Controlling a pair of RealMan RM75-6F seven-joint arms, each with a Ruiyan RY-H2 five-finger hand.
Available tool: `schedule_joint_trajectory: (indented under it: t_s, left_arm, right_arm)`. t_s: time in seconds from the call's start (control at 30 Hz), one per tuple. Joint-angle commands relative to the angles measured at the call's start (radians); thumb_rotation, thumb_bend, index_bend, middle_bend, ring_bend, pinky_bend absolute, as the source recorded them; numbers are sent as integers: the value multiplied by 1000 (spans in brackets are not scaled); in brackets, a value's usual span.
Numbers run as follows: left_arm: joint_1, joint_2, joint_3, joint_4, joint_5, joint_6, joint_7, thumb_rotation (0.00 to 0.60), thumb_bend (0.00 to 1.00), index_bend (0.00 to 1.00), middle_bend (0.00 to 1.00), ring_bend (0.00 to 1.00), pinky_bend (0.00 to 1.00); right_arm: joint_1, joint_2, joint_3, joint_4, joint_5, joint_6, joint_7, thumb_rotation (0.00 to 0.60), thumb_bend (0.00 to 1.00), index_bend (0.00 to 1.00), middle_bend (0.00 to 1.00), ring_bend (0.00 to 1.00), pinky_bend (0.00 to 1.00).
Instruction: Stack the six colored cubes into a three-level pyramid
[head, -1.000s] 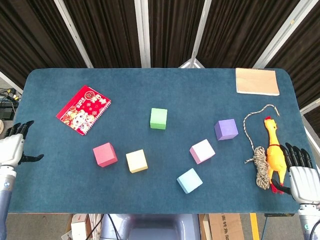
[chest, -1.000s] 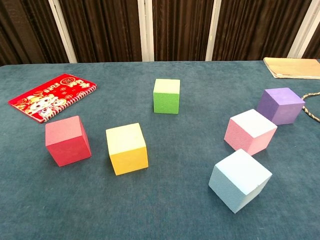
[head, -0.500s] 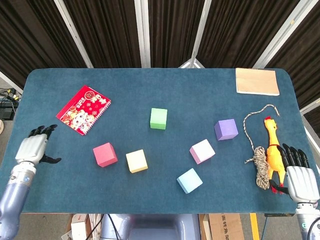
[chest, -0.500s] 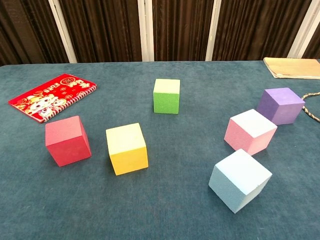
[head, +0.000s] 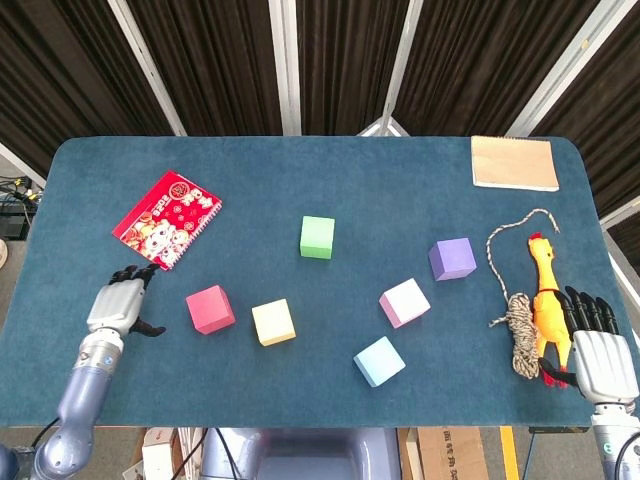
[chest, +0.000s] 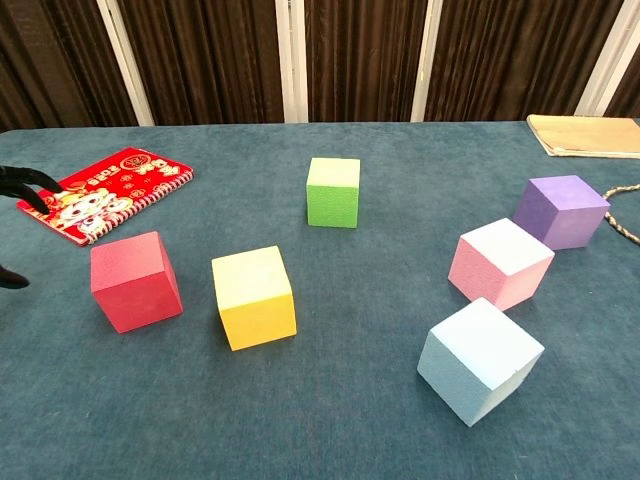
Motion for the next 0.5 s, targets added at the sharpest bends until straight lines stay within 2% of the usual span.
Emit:
schedule_joint_trajectory:
  t_s: [0.03,0.2,0.5]
  left_arm:
    - [-21,-18,-1,-3,-14,18,20,600,129,100,148,16,4]
    - [-54,-28,-15,-29,-69,22,41,600,129,100,157,20,4]
    - [-121,-91,-28,-43,-132,93,113,600,129,100,166,22,4]
  right_arm:
    - [0,1,1,1,0,1,2,600,185,50,63,28,0]
    - [-1,3,0,1,-1,2,6,600,185,50,63,28,0]
    - [0,3,1,8,4,-3,17,600,185,50,63,28,0]
